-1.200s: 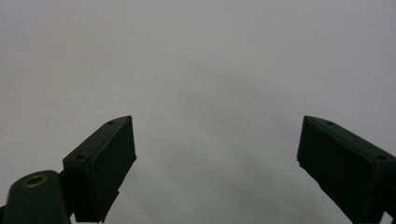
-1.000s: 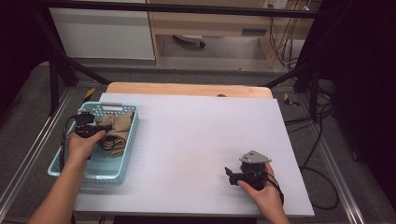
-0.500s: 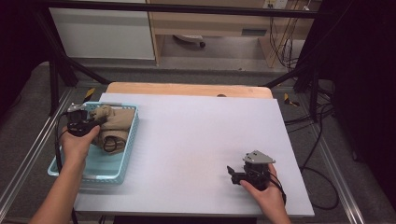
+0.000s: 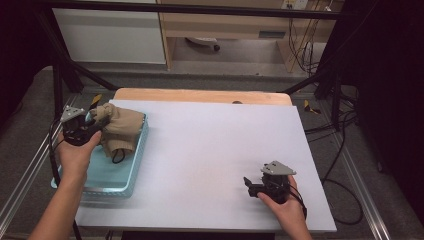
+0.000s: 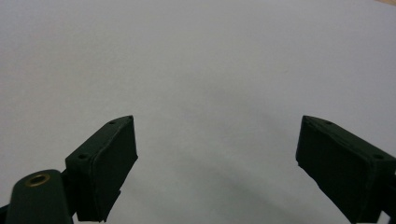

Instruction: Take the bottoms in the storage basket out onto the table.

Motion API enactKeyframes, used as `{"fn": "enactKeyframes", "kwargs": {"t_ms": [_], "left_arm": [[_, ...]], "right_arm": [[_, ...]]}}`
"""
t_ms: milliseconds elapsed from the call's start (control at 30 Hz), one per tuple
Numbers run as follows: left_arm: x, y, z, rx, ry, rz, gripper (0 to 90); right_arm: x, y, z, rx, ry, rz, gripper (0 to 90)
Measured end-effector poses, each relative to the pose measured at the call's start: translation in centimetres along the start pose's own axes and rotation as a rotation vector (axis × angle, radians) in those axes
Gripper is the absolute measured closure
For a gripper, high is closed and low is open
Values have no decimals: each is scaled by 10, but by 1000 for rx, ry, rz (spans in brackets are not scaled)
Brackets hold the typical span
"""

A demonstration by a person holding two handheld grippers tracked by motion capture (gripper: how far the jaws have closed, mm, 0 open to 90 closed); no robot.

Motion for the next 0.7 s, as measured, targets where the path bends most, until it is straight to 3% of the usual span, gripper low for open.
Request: {"fn": "enactKeyframes", "kwargs": {"t_ms": [233,567,700], "left_arm": [[-18,1,-9,8,-62,-19,750],[-28,-5,-15,25,-92,-6,751],[-31,-8,-18,44,-108,-24,751]], "right_arm": [[0,-2,-3,4,-12,1,125],[0,-1,-2,-4,-3,5,124],[0,-1,-2,-4,-4,2,124]]}}
Point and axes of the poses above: each handheld gripper's, and its own axes: z roughly forward along the jaws, x roughly out of its underside, y roughly to its left, the point moved 1 cm from there along z, roughly forward along the jaws, and after that the axes turned 7 degrees about -y, right-handed, at the moved point
